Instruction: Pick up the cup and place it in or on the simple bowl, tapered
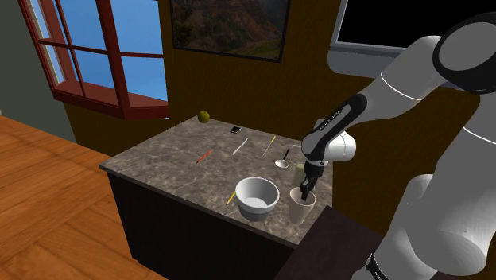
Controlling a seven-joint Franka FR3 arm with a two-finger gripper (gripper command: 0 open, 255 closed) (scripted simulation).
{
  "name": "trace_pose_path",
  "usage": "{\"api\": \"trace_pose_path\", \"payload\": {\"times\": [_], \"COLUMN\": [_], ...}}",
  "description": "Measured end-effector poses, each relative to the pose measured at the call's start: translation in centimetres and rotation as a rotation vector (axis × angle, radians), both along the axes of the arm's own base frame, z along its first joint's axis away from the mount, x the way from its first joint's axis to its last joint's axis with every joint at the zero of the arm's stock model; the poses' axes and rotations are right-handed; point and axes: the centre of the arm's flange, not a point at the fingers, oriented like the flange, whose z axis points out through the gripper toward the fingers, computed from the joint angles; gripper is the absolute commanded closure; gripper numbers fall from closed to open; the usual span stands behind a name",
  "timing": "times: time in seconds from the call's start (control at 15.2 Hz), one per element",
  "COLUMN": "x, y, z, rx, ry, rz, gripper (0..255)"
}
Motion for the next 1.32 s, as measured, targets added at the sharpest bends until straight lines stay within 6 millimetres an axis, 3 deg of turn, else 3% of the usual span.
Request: {"api": "trace_pose_path", "payload": {"times": [0.33, 1.32], "x": [0.0, 0.0], "y": [0.0, -0.1], "z": [0.2, 7.9], "rx": [0.0, 0.0], "ry": [0.0, 0.0], "rz": [0.0, 0.0], "gripper": [255, 255]}}
